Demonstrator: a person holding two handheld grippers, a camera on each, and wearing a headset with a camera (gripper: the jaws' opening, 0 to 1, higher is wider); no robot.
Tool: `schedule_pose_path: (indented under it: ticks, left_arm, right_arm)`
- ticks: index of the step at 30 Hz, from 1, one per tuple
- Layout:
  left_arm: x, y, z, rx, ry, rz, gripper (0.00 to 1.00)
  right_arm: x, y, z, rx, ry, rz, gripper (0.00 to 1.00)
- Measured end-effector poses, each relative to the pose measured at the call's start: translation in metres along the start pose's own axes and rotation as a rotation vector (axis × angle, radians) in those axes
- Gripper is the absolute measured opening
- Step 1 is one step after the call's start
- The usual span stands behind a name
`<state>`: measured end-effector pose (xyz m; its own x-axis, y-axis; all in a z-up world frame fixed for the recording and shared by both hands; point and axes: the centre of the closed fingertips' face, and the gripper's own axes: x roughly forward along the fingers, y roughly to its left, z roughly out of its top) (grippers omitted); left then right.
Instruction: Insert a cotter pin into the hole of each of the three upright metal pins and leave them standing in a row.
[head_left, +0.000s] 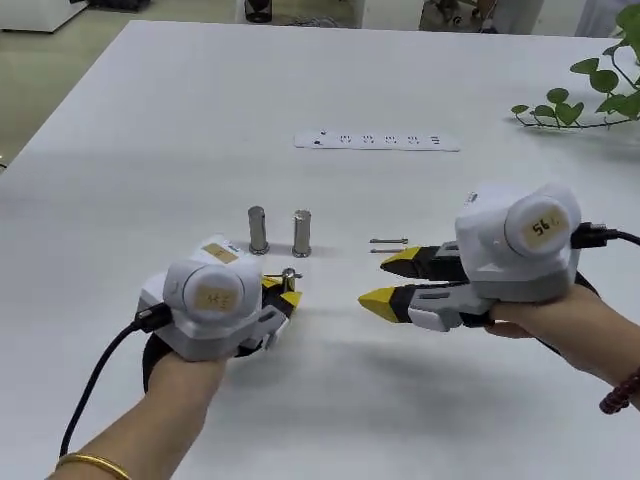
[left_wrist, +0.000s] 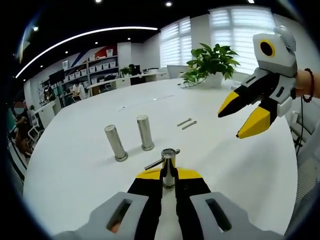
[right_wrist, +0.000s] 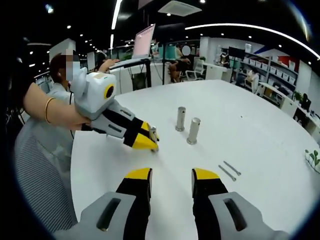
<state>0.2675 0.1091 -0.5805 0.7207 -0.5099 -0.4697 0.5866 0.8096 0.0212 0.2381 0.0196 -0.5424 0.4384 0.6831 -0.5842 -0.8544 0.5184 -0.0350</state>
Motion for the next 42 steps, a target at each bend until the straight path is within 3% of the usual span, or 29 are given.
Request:
schedule_pose_path:
  ticks: [6, 13, 22, 38, 42]
  left_arm:
    - [0.000, 0.016, -0.002, -0.012, 0.008, 0.012, 0.05]
    - [0.005, 0.024, -0.003, -0.027, 0.016, 0.004, 0.05]
    - [0.008, 0.025, -0.003, -0.014, 0.028, -0.011, 0.05]
    - [0.009, 0.026, -0.002, -0.032, 0.011, -0.021, 0.06]
    - [0.010, 0.026, -0.006, -0.050, 0.032, -0.017, 0.06]
  right_arm:
    - [-0.002, 0.001, -0.006, 0.019, 0.015, -0.001, 0.30]
    - [-0.004, 0.002, -0.011, 0.038, 0.024, -0.001, 0.28]
    - [-0.004, 0.002, -0.015, 0.069, 0.030, -0.004, 0.26]
    - [-0.004, 0.005, -0.019, 0.088, 0.038, -0.005, 0.26]
    - [-0.003, 0.006, -0.020, 0.089, 0.041, -0.002, 0.26]
